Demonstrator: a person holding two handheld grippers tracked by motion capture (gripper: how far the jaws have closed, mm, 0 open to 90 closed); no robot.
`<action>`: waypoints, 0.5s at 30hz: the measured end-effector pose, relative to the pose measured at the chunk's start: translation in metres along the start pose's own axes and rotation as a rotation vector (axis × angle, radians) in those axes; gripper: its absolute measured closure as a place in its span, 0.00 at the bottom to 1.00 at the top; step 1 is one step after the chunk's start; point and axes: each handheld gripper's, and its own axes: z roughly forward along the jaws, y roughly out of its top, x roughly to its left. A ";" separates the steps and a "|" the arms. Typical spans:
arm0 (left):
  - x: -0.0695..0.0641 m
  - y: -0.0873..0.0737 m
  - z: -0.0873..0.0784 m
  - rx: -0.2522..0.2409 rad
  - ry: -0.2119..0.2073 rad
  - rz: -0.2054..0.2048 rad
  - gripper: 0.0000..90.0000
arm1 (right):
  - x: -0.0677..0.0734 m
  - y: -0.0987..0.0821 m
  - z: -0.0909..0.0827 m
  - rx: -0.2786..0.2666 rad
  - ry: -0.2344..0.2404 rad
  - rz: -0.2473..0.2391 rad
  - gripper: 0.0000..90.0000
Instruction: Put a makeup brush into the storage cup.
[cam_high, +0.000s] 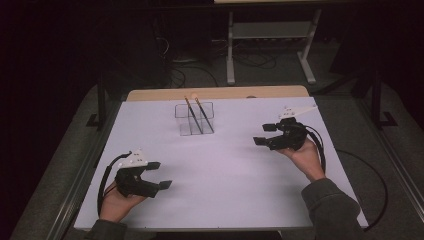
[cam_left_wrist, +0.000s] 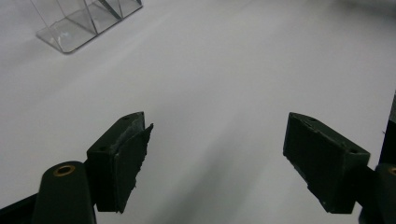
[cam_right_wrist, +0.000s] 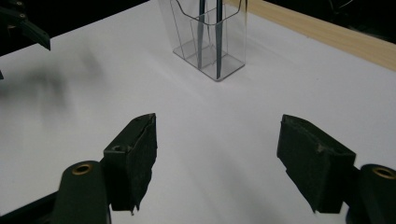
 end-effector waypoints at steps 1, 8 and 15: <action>0.000 0.000 0.000 0.000 0.001 -0.001 0.23 | 0.000 -0.001 -0.001 -0.001 0.001 0.003 0.30; 0.000 0.000 -0.001 -0.001 0.004 -0.003 0.22 | 0.004 -0.006 -0.004 -0.004 0.001 0.006 0.28; 0.001 -0.001 -0.001 -0.005 0.007 -0.006 0.21 | 0.007 -0.010 -0.007 -0.011 -0.001 0.007 0.26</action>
